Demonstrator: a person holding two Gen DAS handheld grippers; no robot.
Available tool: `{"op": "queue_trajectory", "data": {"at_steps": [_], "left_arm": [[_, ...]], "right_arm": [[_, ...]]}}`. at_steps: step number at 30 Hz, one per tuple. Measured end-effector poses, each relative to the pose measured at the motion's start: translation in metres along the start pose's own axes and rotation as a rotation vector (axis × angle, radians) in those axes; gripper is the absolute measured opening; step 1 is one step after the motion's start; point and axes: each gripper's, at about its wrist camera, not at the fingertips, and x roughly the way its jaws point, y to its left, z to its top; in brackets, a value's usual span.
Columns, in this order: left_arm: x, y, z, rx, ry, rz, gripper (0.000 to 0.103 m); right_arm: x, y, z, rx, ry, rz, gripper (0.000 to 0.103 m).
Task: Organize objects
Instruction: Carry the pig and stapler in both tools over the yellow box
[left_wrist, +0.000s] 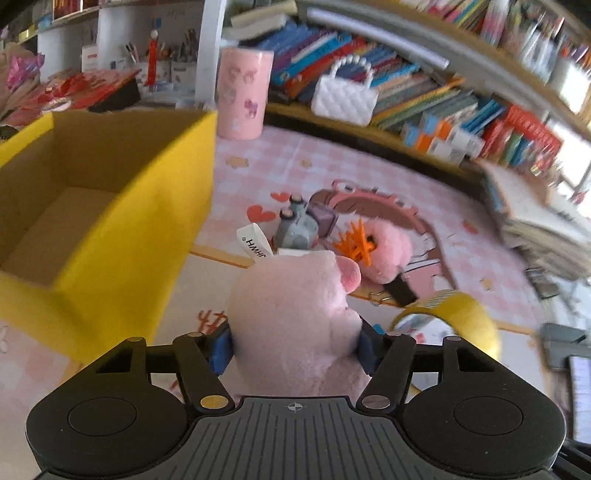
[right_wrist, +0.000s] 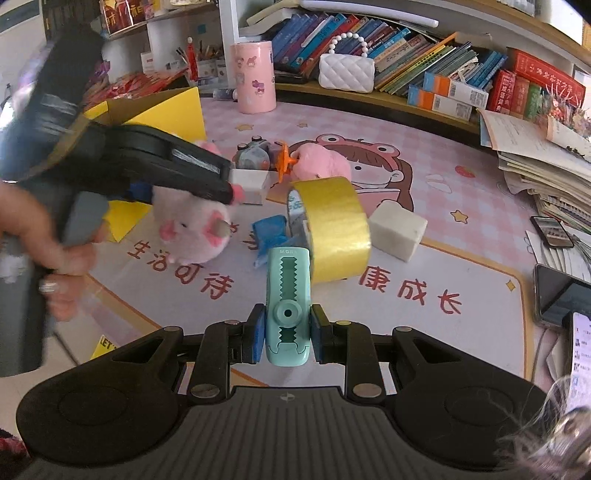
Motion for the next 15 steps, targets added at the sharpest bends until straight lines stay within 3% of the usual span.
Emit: {"op": "queue_trajectory", "data": {"at_steps": [5,15], "left_arm": [[-0.050,0.028,-0.014,0.017,-0.039,-0.049,0.064],[-0.111,0.121,-0.045,-0.029,-0.025,-0.007,0.064]], "right_arm": [[-0.004,0.020,0.001,0.025,-0.006,-0.027,0.023],[-0.011,0.104,0.006,0.036,-0.031,-0.025,0.023]]}}
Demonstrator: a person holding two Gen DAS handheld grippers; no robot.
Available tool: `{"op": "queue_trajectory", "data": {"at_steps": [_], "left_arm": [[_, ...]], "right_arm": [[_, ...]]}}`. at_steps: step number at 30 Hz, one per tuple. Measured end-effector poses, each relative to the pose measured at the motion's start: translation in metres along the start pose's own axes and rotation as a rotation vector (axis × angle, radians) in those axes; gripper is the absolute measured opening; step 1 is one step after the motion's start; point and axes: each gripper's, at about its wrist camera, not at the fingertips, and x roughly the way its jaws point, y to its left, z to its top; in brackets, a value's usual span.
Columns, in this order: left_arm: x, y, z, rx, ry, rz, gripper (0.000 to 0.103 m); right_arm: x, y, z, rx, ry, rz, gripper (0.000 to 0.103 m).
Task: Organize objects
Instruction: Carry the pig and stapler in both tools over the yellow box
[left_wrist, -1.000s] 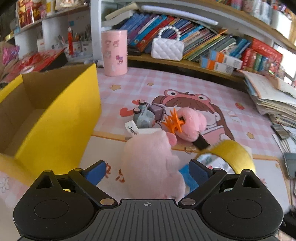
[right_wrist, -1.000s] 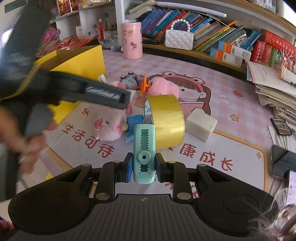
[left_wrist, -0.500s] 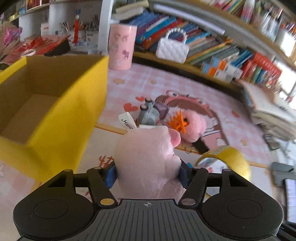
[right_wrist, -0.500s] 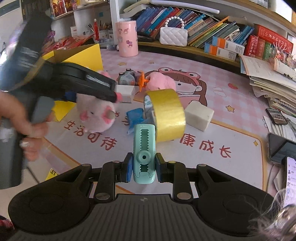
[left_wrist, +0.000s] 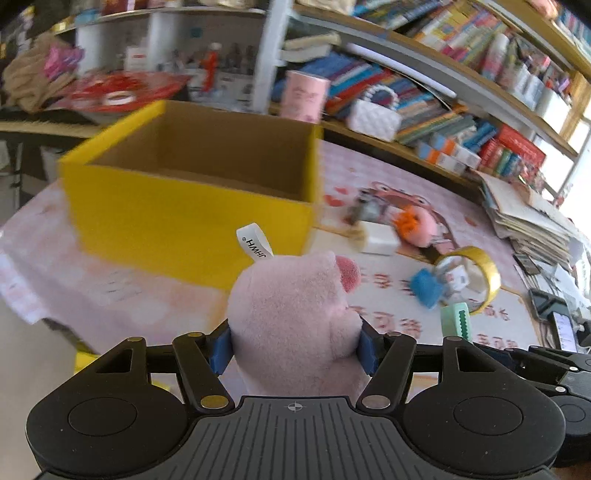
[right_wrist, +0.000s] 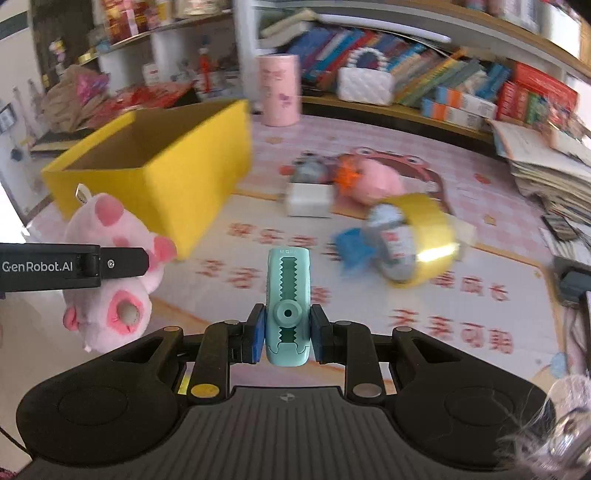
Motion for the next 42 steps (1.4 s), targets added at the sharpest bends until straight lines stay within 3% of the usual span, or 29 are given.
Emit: {"op": "queue_trajectory", "data": {"at_steps": [8,16,25,42], "left_arm": [[-0.045,0.078,-0.019,-0.044,0.002,0.039,0.064],[-0.069,0.126,-0.025,-0.026,-0.016,0.035,0.064],[-0.079,0.146,-0.024,0.000,-0.037,-0.007,0.064],[-0.084,0.153,-0.005,0.042,-0.095,-0.033,0.064]], "right_arm": [[-0.007,0.103,-0.013,-0.102,0.002,0.082,0.023],[-0.011,0.164,-0.028,-0.096,-0.004,0.092,0.023],[-0.017,0.190,-0.027,-0.084,-0.021,0.066,0.023],[-0.013,0.196,-0.008,-0.051,-0.049,0.022,0.023]]}}
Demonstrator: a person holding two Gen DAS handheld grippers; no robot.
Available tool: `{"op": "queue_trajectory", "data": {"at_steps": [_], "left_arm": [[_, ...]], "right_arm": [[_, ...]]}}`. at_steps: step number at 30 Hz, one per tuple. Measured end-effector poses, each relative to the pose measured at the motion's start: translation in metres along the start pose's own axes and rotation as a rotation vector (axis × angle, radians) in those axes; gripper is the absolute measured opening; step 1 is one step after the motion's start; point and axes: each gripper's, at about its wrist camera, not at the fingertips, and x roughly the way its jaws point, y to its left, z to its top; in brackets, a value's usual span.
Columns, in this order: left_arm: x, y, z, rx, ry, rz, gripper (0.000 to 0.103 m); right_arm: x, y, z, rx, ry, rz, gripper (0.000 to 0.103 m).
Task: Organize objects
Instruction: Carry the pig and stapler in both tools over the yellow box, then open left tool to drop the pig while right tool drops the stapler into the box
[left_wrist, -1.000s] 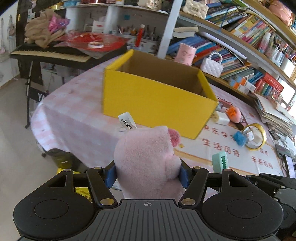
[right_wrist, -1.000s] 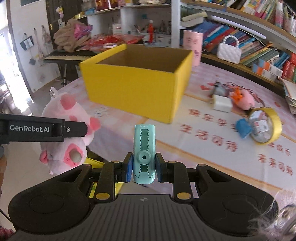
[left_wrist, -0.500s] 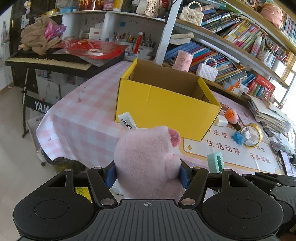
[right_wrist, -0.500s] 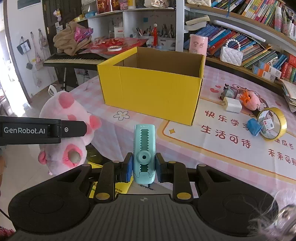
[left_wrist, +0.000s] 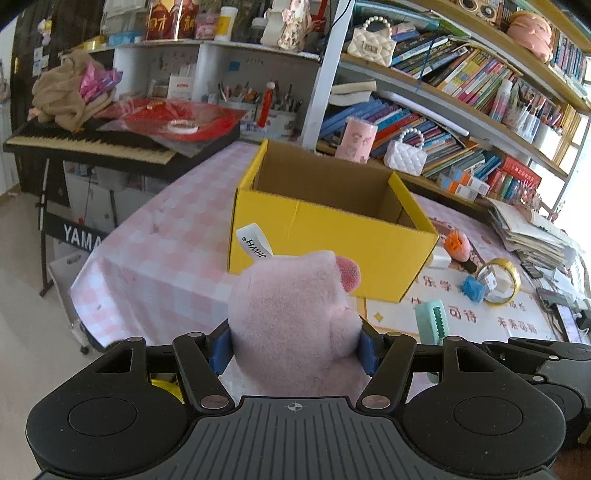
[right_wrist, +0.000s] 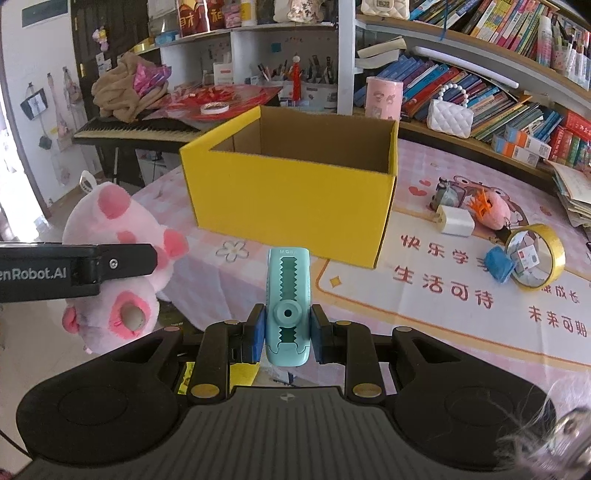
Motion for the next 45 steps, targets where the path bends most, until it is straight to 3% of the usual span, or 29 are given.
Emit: {"op": "queue_trajectory", "data": {"at_steps": [14,25,34,45], "left_arm": [[0.023,-0.007,0.067,0.029,-0.111,0.003,0.064],[0.083,-0.023,0.128,0.024,-0.160,0.080,0.064],[0.155,-0.041,0.132,0.060,-0.025,0.141,0.064],[0.193,-0.047,0.122,0.068,0.103,0.180,0.065]], "right_arm": [[0.020,-0.013,0.078,0.032,-0.106,0.019,0.023],[0.083,-0.046,0.145,0.000,-0.161,0.002,0.023],[0.164,-0.062,0.161,-0.150,-0.022,0.046,0.023],[0.205,-0.075,0.165,-0.412,0.139,0.115,0.023]]}}
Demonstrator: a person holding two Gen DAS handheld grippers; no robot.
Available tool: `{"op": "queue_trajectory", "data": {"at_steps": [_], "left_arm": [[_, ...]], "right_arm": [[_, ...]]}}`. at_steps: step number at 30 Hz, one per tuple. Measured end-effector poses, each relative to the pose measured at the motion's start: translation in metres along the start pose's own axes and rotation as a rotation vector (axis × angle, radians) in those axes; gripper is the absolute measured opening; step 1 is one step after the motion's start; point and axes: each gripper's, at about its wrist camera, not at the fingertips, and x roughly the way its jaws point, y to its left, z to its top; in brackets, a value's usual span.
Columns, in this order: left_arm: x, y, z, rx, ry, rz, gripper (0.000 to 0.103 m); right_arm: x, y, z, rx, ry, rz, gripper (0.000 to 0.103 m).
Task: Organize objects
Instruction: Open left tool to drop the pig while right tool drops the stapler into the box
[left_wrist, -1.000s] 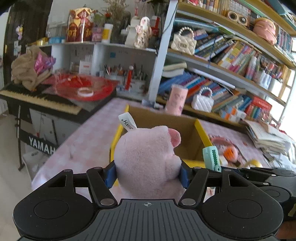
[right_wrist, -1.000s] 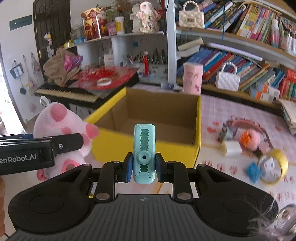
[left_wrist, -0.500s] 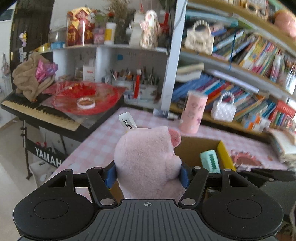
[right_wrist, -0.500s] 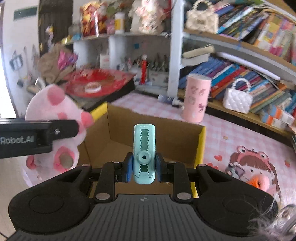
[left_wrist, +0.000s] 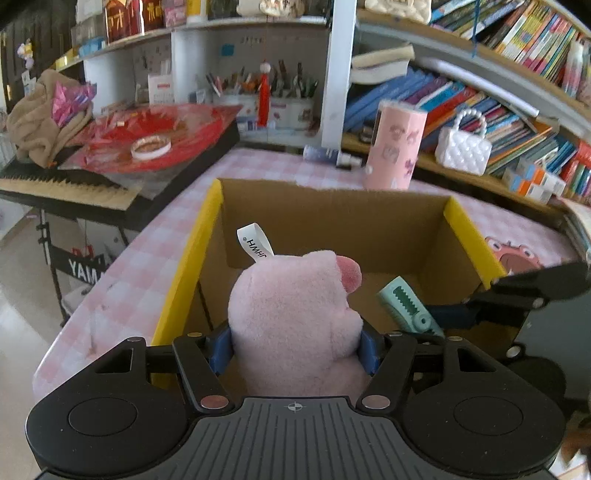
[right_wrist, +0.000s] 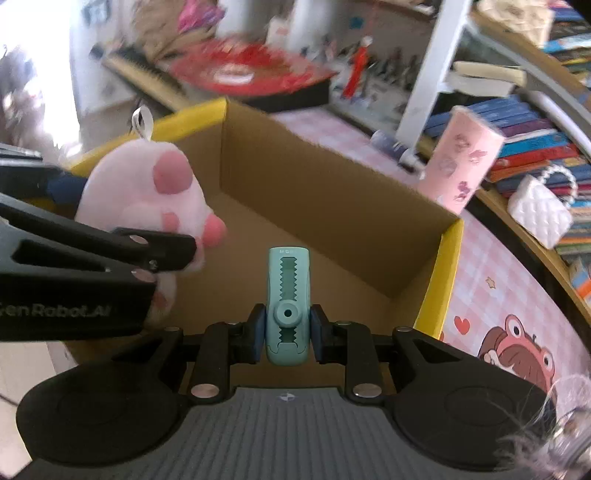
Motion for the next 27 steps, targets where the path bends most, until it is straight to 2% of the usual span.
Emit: {"op": "queue_trajectory", "data": {"at_steps": [2,5,10,14,16,17,19,22,27], "left_arm": [[0.006,-0.007,0.001,0.054,0.013,0.034,0.066],[0.011,-0.010,0.003,0.082,0.019,0.055,0.066],[0.011,-0.010,0.003,0.081,0.018,0.041,0.070],[-0.003,-0.008,0.003,0.064,-0.036,0.038,0.082],[-0.016,-0.010,0.004,0.071,-0.076,0.032,0.083],[-0.022,-0.010,0.005,0.073,-0.094,0.030,0.083],[-0.040,-0.009,0.004,0.070,-0.145,0.029,0.085],[-0.066,-0.006,0.001,0.054,-0.216,0.023,0.088],[-0.100,0.003,-0.013,0.006,-0.287,0.020,0.091]], "right_arm": [[0.005,-0.004,0.002,-0.036,0.044,0.049,0.023],[0.012,-0.007,0.006,-0.041,0.106,0.099,0.024],[0.010,-0.004,0.004,-0.030,0.097,0.083,0.024],[0.002,0.000,0.002,-0.035,0.036,0.042,0.039],[-0.004,0.002,0.001,-0.031,-0.011,0.030,0.044],[-0.008,0.003,0.000,-0.020,-0.031,0.021,0.054],[-0.020,0.004,-0.002,0.012,-0.083,-0.020,0.062],[-0.047,0.008,-0.008,0.065,-0.158,-0.037,0.063],[-0.091,0.025,-0.023,0.134,-0.271,-0.110,0.072]]}}
